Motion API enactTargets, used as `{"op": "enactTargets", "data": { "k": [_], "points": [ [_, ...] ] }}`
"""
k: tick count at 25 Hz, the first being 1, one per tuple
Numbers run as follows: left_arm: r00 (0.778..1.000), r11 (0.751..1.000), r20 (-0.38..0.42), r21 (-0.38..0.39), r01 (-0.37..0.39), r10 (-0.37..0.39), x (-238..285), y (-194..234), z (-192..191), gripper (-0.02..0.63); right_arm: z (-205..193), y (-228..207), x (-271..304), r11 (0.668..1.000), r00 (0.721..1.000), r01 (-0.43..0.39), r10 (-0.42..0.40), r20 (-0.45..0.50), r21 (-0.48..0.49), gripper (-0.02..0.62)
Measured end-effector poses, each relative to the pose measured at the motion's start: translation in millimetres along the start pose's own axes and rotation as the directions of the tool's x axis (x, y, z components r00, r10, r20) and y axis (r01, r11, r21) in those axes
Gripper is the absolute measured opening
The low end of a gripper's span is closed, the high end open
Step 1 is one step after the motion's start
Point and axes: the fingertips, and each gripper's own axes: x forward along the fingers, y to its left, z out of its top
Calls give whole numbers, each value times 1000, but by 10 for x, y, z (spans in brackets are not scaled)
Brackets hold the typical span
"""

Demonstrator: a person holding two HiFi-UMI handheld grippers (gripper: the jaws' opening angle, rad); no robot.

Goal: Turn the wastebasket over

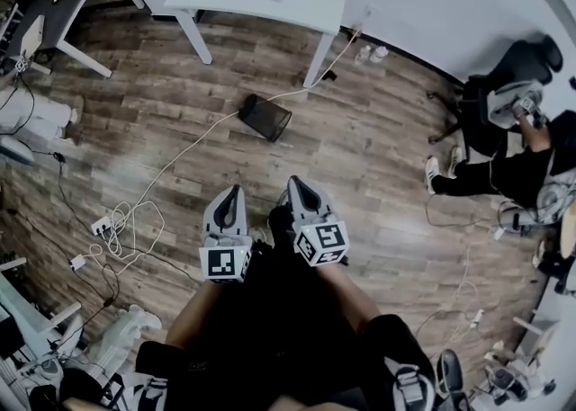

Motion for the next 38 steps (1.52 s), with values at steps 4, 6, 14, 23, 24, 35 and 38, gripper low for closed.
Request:
{"op": "enactTargets", "data": {
  "k": [4,6,14,23,24,35,38],
  "points": [
    [1000,1000,11,22,-13,13,402,-21,188,35,188,-308,277,1000,1000,-8,8,8,-5,32],
    [999,999,25,21,-30,30,574,-22,273,35,238,-497,398,1000,1000,2,-2,3,0,31],
    [1000,999,-14,36,5,-5,1061,-13,266,35,179,-1017,692,996,997,71,-69,-32,48,32],
    [985,987,-80,33,157,-154,1838,202,168,35,176,-1320,1248,981,983,181,-178,-41,74,31],
    [981,984,-92,35,174,-170,1929,264,163,35,174,-1345,1335,976,980,200,-197,-43,84,31],
    [930,946,-192,28,324,-313,2784,789,85,35,-126,-1600,2183,915,937,349,-341,-73,203,31],
    [922,940,-210,30,339,-326,3034,879,-14,34,-311,-1771,2424,905,929,369,-358,-90,211,31]
  ]
}}
